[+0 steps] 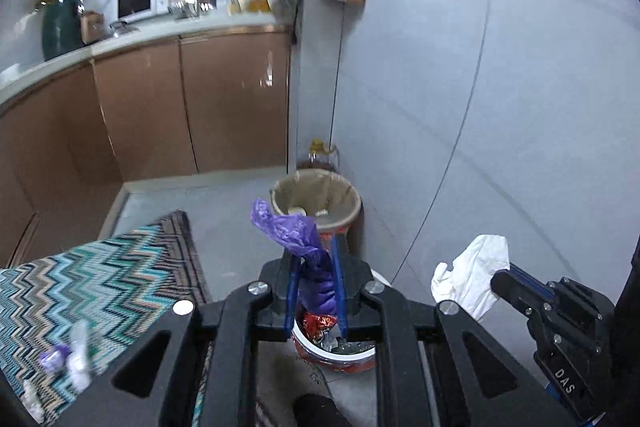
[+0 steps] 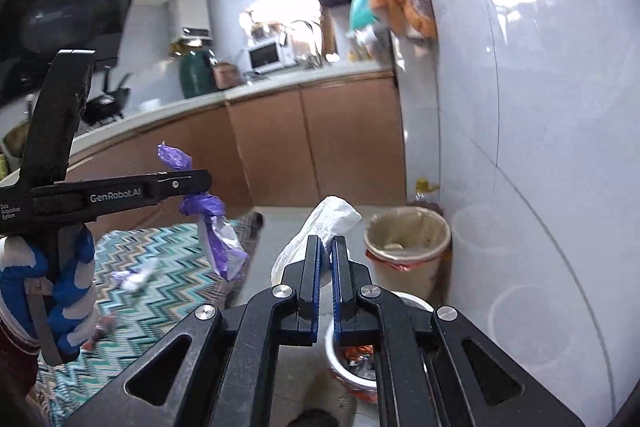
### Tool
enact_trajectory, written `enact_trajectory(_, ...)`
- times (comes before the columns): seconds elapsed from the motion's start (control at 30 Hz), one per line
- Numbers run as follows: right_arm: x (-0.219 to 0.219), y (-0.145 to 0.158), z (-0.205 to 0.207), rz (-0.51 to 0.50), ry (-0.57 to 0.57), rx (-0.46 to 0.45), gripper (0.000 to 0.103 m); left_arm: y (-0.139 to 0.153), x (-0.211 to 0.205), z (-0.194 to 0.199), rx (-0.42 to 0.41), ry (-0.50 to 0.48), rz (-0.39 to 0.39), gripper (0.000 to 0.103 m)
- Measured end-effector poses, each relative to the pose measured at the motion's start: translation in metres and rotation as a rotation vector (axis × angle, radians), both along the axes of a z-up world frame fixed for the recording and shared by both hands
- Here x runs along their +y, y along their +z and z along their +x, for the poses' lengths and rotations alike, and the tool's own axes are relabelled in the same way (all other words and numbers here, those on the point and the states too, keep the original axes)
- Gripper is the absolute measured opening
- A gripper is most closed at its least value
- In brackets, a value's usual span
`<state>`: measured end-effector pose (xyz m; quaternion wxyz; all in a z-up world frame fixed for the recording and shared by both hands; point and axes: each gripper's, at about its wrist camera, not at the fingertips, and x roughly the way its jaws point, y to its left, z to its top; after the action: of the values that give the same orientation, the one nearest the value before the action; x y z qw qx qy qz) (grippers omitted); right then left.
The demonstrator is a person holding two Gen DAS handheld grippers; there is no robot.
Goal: Collect trash
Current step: 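Carry the purple wrapper and white tissue to the white bin and release both, then move both open tools back over the remaining trash on the cloth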
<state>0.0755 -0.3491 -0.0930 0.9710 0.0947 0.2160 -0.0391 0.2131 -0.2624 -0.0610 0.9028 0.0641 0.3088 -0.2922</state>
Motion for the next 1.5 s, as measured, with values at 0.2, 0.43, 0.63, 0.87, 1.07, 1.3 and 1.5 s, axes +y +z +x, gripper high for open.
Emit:
enact_trajectory(0.2,-0.031,-0.044,0.049,0.023,-0.041,0.093,0.005,-0.058,-0.042,0.051,0.094,0.003,0.064,0.014)
enact_trajectory(0.43,-0.053,-0.092,0.09,0.045,-0.076,0.183,0.005,-0.118,-0.074,0.092,0.169,0.027,0.14,0.014)
enact_trajectory(0.63,-0.067,-0.122,0.117,0.061,-0.1,0.241,0.006,-0.153,-0.096,0.114,0.22,0.039,0.168,0.017)
enact_trajectory(0.87,-0.08,-0.142,0.126,0.072,-0.134,0.291,0.011,-0.176,-0.103,0.131,0.279,0.066,0.165,0.018)
enact_trajectory(1.07,-0.081,-0.142,0.125,0.069,-0.146,0.287,0.023,-0.178,-0.098,0.132,0.322,0.046,0.119,0.024)
enact_trajectory(1.3,-0.071,-0.123,0.111,0.062,-0.14,0.259,0.033,-0.15,-0.084,0.115,0.287,0.035,0.082,0.024)
enact_trajectory(1.5,-0.05,-0.091,0.089,0.043,-0.134,0.203,0.044,-0.106,-0.06,0.085,0.172,0.066,0.056,0.034)
